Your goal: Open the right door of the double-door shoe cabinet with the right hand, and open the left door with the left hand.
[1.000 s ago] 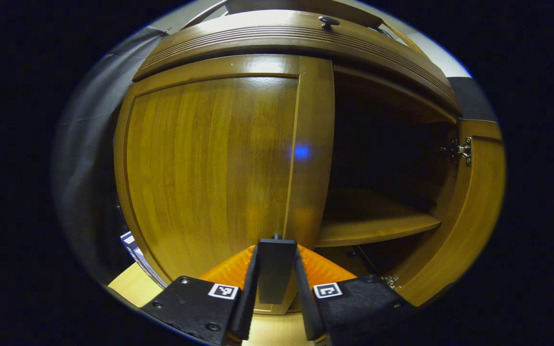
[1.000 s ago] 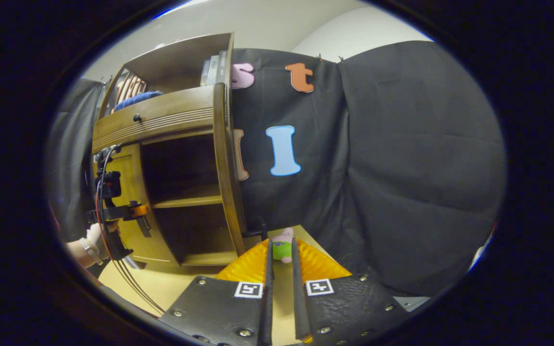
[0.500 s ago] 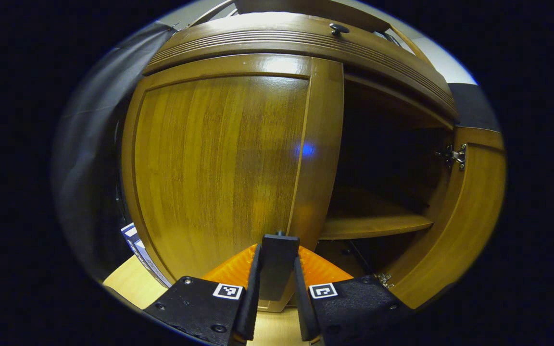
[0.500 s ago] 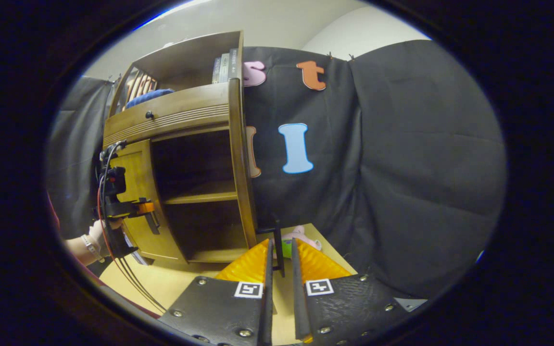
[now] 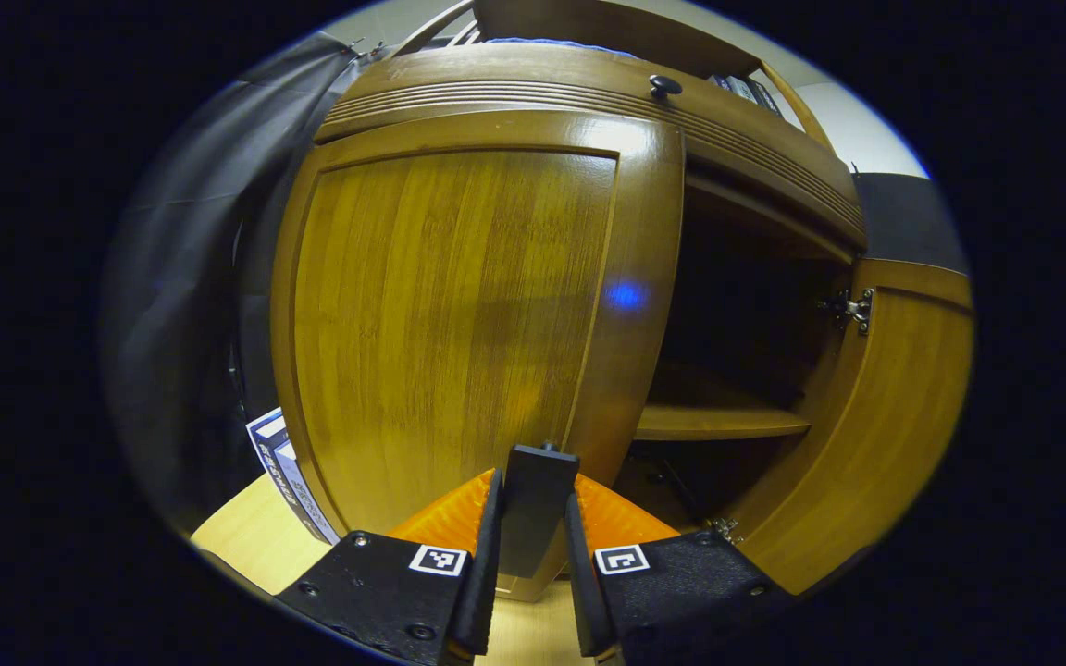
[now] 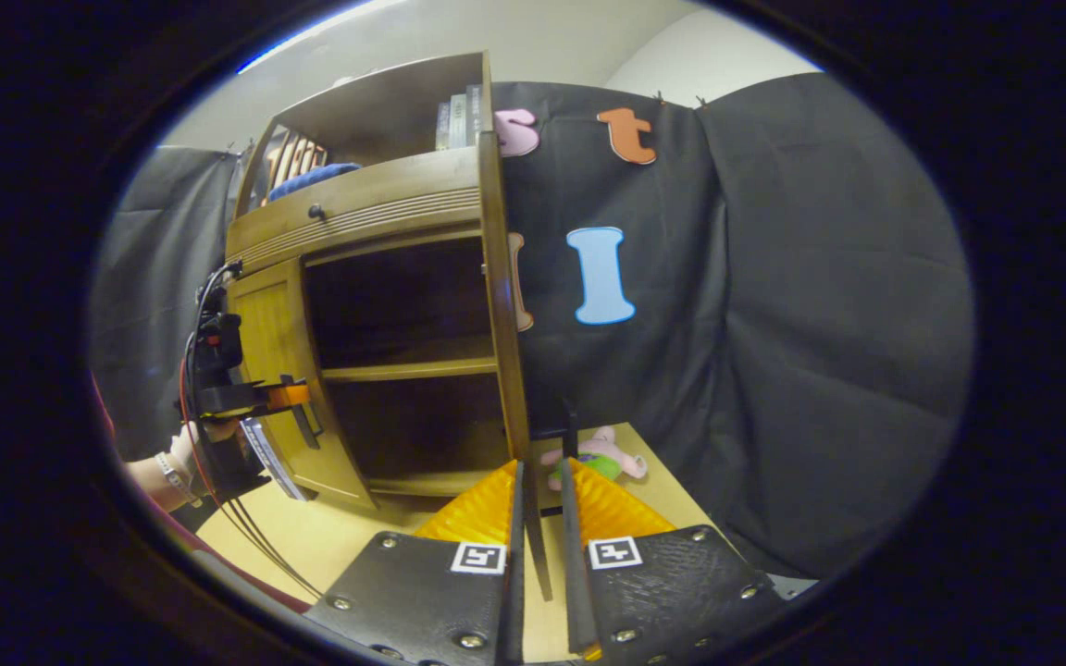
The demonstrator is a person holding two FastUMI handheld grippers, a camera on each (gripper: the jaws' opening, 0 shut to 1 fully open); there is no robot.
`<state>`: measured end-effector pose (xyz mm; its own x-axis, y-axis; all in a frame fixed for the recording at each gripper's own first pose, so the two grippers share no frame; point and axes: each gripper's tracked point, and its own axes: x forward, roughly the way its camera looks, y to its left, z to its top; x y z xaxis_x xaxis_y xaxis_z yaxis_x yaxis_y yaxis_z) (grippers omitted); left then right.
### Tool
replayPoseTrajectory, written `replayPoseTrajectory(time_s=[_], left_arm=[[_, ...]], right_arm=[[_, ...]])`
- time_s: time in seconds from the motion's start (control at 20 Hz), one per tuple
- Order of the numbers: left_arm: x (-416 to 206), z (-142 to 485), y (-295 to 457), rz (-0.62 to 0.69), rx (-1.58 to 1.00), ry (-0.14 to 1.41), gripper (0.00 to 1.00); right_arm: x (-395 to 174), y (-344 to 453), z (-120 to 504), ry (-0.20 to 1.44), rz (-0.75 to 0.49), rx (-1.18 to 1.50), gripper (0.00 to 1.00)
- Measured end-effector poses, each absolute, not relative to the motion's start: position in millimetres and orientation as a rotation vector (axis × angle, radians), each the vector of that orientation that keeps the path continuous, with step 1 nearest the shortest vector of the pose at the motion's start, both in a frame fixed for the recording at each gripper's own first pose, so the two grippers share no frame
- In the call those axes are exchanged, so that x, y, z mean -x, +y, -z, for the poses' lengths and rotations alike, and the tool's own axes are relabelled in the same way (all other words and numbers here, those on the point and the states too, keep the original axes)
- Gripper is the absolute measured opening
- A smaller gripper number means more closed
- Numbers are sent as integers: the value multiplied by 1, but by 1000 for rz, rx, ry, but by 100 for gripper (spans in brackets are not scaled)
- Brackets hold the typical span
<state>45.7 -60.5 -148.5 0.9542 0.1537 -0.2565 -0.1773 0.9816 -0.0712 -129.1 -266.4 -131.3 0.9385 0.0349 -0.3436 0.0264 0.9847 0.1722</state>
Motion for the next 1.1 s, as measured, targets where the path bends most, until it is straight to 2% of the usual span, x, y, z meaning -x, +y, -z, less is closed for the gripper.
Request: replayPoseTrajectory(time_s=[0.45,0.55,0.7,0.8,1.1], left_arm=[[-12,145,-54,-141,131,269,34],[-5,144,-52,-133,136,274,37],[5,143,-50,-115,145,276,34],[11,142,-49,-100,156,275,39],[22,141,-45,-69,164,273,37]], right_arm=[[131,-224,139,393,-78,-182,18],[143,-207,142,400,-98,-184,18],[138,-187,143,408,-136,-184,18],[133,-171,142,411,-164,-183,18],[116,-128,141,411,-251,-170,18]])
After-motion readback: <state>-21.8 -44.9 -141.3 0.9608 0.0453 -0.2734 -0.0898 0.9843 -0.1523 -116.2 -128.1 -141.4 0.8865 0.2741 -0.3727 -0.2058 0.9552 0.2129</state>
